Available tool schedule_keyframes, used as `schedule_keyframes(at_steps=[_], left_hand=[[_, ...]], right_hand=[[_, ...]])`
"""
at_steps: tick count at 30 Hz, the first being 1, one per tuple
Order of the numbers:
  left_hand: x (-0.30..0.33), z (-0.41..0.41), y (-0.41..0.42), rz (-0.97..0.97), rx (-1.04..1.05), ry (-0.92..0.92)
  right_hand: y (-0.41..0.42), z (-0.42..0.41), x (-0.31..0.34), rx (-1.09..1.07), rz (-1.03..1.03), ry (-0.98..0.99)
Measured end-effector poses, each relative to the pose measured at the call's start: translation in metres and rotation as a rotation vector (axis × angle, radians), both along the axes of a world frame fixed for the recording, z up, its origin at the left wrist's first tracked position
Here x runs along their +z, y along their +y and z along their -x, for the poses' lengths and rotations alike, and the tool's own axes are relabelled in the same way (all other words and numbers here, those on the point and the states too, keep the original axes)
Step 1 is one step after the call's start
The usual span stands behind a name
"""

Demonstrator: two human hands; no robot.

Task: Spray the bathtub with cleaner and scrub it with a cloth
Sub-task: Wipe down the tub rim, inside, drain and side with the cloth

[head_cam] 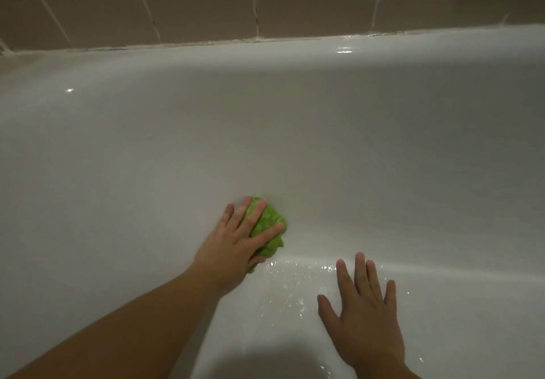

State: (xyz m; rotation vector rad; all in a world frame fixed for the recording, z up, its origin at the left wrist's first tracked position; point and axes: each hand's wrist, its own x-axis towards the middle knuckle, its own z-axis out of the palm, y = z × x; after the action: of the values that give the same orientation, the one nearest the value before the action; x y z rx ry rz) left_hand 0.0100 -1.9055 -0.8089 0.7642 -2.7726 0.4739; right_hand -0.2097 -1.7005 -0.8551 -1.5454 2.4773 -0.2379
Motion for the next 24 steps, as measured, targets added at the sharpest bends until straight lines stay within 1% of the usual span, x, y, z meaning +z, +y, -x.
schedule_keyframes(at_steps=[2, 4, 5, 7, 10, 13, 16, 20, 22, 24], left_hand=[[0.011, 0.001, -0.013, 0.087, -0.040, -0.026], [0.032, 0.005, -0.032, 0.183, -0.072, 0.010], [0.046, 0.006, -0.041, 0.217, -0.080, 0.064], [0.079, 0.008, -0.057, 0.257, -0.085, 0.231], [0.116, 0.009, -0.067, 0.267, -0.060, 0.436], [0.115, 0.015, -0.060, 0.201, 0.011, 0.554], [0.093, 0.022, -0.043, 0.061, 0.178, 0.656], [0.069, 0.035, -0.019, -0.128, 0.380, 0.765], [0.069, 0.041, -0.016, -0.157, 0.417, 0.799], [0.082, 0.042, -0.021, -0.152, 0.382, 0.840]], right_hand=[[0.000, 0.000, 0.001, -0.005, 0.006, -0.002], [-0.001, 0.001, 0.001, -0.010, 0.009, -0.014], [-0.001, 0.002, 0.000, -0.012, 0.014, -0.016], [-0.002, 0.001, -0.007, -0.019, 0.025, -0.010], [-0.004, 0.001, -0.020, -0.044, 0.076, 0.013], [-0.006, 0.005, -0.026, -0.039, 0.092, 0.022], [-0.005, 0.005, -0.029, -0.023, 0.124, 0.055], [-0.005, 0.003, -0.024, -0.019, 0.114, 0.023], [-0.006, 0.003, -0.022, -0.010, 0.117, 0.006], [-0.008, 0.004, -0.026, 0.000, 0.164, 0.006]])
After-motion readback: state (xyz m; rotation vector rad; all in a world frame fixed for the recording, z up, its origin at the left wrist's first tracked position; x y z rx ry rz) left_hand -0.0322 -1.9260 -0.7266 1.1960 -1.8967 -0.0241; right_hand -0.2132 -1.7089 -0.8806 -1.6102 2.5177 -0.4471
